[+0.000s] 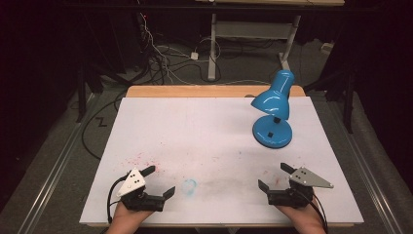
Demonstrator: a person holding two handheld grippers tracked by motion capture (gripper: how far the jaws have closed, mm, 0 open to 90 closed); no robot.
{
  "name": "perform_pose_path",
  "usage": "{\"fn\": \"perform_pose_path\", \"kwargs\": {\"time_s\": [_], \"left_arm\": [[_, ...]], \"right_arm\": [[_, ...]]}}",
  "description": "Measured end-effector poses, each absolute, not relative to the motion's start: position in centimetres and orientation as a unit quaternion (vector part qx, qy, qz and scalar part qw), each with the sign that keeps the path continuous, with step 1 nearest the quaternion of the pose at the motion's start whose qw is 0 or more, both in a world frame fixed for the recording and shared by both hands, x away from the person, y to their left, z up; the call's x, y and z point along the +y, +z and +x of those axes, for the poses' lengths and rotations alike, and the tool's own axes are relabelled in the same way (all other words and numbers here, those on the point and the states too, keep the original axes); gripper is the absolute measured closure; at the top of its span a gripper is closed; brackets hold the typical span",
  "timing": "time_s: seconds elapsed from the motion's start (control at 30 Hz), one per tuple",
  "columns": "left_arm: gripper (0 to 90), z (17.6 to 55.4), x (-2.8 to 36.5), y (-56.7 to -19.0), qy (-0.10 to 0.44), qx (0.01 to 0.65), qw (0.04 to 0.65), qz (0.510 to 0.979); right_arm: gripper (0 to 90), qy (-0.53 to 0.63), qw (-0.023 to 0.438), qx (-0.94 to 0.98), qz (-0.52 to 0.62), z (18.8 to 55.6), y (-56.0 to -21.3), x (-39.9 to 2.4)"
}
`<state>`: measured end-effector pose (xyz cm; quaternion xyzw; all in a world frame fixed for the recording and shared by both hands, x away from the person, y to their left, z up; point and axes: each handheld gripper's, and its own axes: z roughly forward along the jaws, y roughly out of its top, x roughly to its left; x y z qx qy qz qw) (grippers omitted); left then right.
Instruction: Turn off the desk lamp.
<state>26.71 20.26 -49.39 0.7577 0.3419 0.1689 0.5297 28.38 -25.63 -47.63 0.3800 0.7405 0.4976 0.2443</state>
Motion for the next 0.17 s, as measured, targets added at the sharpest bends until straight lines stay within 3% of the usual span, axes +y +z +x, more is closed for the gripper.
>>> {"fn": "perform_pose_path", "kwargs": {"time_s": [0.17], "left_arm": [[0.0, 26.66, 20.26, -49.40, 0.171, 0.344, 0.525, 0.759]], "right_arm": [[0.5, 0.500, 0.247, 0.737, 0.383, 28.33, -47.66, -25.75]]}}
